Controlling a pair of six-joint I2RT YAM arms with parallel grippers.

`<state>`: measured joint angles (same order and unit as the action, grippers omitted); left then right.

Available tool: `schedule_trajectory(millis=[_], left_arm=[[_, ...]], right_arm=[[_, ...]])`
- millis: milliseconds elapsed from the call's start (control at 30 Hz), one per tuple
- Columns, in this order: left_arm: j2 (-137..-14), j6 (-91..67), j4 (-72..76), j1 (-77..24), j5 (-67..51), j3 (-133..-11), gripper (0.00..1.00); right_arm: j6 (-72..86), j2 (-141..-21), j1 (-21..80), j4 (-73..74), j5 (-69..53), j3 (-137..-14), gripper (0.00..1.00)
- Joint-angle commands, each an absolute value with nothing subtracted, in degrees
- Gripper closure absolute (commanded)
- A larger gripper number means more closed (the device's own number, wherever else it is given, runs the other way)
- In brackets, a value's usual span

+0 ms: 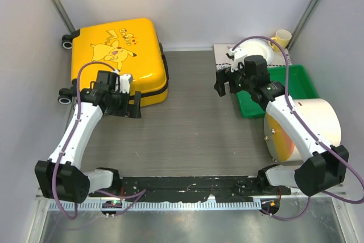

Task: Open, take out, and arrange the luggage

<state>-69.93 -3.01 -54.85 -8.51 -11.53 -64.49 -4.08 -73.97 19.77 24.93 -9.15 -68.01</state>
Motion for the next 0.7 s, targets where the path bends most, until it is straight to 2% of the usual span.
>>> schedule_trajectory(millis=[0,100,133,200,367,500,667], left_arm=[[-71.3,-2.4,-56.2,-7.9,-12.1,-74.1,0.01],[-75.0,-2.3,-57.7,2.1,-19.8,-85.7,0.01],[-78.7,-2.5,-58.1,8.4,-25.8,-89.1,0.0],[-82.7,-3.2,-59.7,14.8,-27.3,-99.9,0.0],[-94.7,-3.1,-61.8,21.4,-22.6,-117.4,0.0],[-99.9,-2.3,-60.2,26.9,-17.2,-121.9,0.09],[-103.7,4.4,-58.1,27.8,-7.5,-122.7,0.2]], right_arm=[[-3.5,-73.6,20.0,22.6,-9.8,-69.5,0.04],[-3.5,-74.6,20.1,22.9,-10.1,-70.8,0.04],[-3.5,-74.8,20.0,22.9,-10.2,-71.0,0.04],[-3.4,-75.1,20.0,22.9,-10.4,-71.3,0.04],[-3.3,-74.9,20.0,22.9,-10.8,-70.8,0.04],[-3.3,-74.4,20.0,23.1,-10.9,-70.2,0.04],[-3.6,-74.4,20.0,23.5,-11.0,-69.8,0.04]])
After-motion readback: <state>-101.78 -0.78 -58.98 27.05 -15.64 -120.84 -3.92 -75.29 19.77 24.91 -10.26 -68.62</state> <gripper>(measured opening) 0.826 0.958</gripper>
